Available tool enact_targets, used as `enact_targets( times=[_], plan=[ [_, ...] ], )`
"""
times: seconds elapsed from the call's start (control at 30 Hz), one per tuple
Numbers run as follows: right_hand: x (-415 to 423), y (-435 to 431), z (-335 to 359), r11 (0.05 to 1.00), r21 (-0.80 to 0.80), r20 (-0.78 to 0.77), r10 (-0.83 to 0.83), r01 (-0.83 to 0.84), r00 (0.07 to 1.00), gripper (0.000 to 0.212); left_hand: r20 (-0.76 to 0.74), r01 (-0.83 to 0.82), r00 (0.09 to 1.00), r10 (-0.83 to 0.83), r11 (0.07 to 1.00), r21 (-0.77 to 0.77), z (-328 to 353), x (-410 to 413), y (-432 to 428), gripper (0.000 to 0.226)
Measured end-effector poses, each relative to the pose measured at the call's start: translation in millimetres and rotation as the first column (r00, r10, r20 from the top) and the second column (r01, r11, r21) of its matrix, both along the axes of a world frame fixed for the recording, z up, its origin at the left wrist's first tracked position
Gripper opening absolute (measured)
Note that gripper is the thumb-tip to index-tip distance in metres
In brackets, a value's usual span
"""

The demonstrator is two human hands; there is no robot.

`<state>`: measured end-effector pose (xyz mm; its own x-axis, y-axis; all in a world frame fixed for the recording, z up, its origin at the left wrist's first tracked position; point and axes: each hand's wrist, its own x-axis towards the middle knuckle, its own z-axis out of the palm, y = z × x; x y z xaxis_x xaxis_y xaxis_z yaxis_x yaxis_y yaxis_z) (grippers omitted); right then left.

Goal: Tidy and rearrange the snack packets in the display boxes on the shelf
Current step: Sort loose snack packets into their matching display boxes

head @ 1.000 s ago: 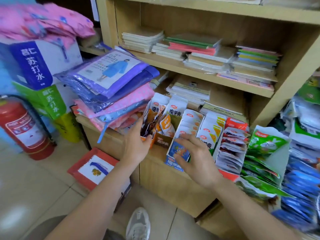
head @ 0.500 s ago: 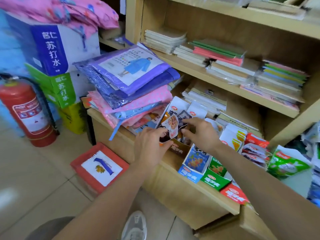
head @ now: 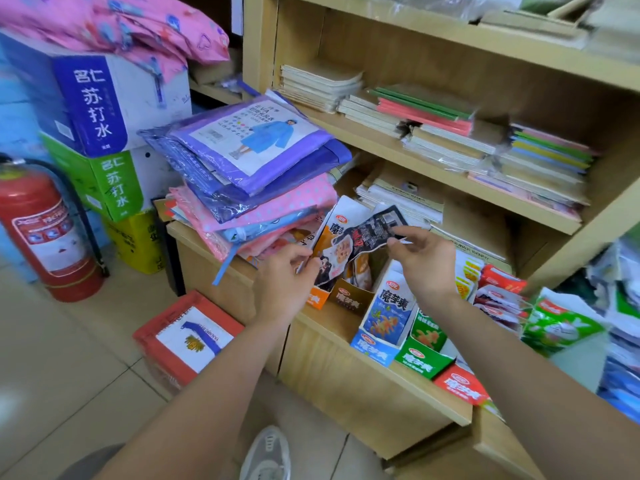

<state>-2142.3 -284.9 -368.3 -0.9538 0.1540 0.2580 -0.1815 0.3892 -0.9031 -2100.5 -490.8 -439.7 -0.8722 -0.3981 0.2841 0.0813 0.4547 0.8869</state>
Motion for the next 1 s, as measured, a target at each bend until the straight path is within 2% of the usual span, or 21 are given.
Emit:
enact_targets(
  times=[0.07, 0.2, 0.27, 0.37, 0.47, 0.53, 0.6, 0.67, 0.77, 0.8, 1.0],
  plan=[
    [2, 5, 5, 0.996, -0.079, 0.001, -0.043, 0.043, 0.999, 0.016, 0.005, 0.075, 0.997, -0.075, 0.997, 0.009, -2, -1, 6, 0.026],
    [6, 15, 14, 0.971, -0.184, -0.025, -0.162, 0.155, 0.986, 0.022, 0.083, 0.199, 0.979, -0.188, 0.965, -0.168, -1, 4, 19, 0.057],
    [7, 21, 18, 0.948, -0.247, -0.031, -0.213, 0.199, 0.976, 0.025, 0.074, 0.206, 0.978, -0.194, 0.952, -0.225, 0, 5, 22, 0.049],
    [9, 31, 22, 0.933, -0.289, -0.03, -0.233, 0.215, 0.972, 0.026, -0.036, 0.104, 0.993, -0.116, 0.964, -0.245, 2, 2, 20, 0.015],
    [16, 41, 23, 0.922, -0.32, -0.016, -0.236, 0.218, 0.972, 0.028, -0.165, -0.015, 0.986, -0.008, 0.991, -0.133, 6, -2, 14, 0.019],
    [23, 47, 23, 0.911, -0.353, 0.003, -0.228, 0.214, 0.974, 0.026, -0.179, -0.051, 0.983, 0.045, 0.998, -0.031, 9, -3, 10, 0.016],
    [33, 52, 23, 0.907, -0.367, 0.009, -0.218, 0.206, 0.976, 0.024, -0.165, -0.046, 0.985, 0.057, 0.996, 0.072, 9, -5, 10, 0.012],
    [43, 58, 20, 0.911, -0.358, 0.007, -0.216, 0.204, 0.976, 0.025, -0.126, -0.021, 0.991, 0.043, 0.985, 0.17, 9, -6, 11, 0.017],
    [59, 68, 14, 0.912, -0.361, 0.002, -0.207, 0.194, 0.978, 0.027, -0.043, 0.01, 0.999, 0.009, 0.909, 0.417, 13, -5, 14, 0.025],
    [65, 72, 13, 0.909, -0.372, 0.004, -0.203, 0.19, 0.979, 0.028, -0.043, 0.013, 0.999, 0.007, 0.889, 0.458, 15, -3, 16, 0.028],
    [96, 95, 8, 0.91, -0.386, 0.018, -0.157, 0.151, 0.988, 0.03, -0.262, 0.093, 0.965, 0.02, 0.907, 0.412, 51, 20, 28, 0.025]
  ],
)
